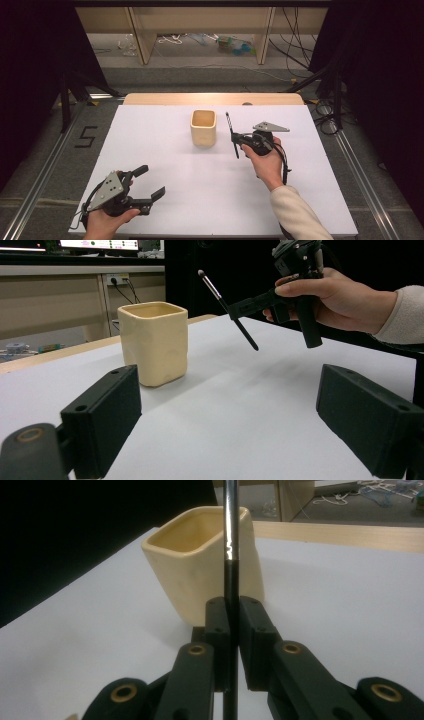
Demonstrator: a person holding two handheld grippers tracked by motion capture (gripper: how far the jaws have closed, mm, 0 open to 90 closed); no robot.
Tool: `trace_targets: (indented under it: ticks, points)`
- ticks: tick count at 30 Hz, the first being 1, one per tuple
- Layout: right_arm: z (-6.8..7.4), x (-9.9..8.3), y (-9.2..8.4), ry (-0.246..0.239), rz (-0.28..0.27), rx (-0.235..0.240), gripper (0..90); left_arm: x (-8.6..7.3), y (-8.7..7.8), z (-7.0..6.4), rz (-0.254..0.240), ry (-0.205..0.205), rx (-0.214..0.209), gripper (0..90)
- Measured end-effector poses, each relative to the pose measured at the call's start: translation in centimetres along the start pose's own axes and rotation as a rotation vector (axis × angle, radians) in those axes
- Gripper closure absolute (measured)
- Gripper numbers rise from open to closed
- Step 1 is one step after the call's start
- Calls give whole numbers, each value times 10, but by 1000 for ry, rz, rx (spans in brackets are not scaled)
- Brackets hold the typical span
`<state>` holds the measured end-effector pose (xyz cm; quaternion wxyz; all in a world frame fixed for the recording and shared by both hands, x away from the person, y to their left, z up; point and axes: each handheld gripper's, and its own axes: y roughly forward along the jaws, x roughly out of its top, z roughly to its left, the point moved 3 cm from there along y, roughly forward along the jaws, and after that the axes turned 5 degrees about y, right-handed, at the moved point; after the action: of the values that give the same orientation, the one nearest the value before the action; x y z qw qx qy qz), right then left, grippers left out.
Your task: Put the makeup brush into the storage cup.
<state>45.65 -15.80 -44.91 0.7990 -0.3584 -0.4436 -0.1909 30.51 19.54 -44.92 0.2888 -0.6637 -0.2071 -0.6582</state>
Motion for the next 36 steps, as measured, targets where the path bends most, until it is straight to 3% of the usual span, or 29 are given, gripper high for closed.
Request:
trace_targets:
  ticks: [15,16,17,18,21,32,36]
  points:
    - [9,2,-9,-22,-40,27,841,0,-2,2,-5,1,14,113]
    - [8,2,-9,-54,-62,24,841,1,-2,3,-5,2,14,114]
    - [11,2,-10,-23,-47,33,841,1,-3,3,-8,0,16,114]
    - [12,2,-11,-24,-44,33,842,1,-3,3,-10,0,16,114]
    - [13,4,-13,-60,-65,34,842,1,-3,4,-9,1,20,115]
    - [19,4,-19,-75,-53,78,841,1,-3,6,-14,5,25,119]
    - [23,4,-24,-86,-59,99,842,2,-4,5,-20,-10,25,121]
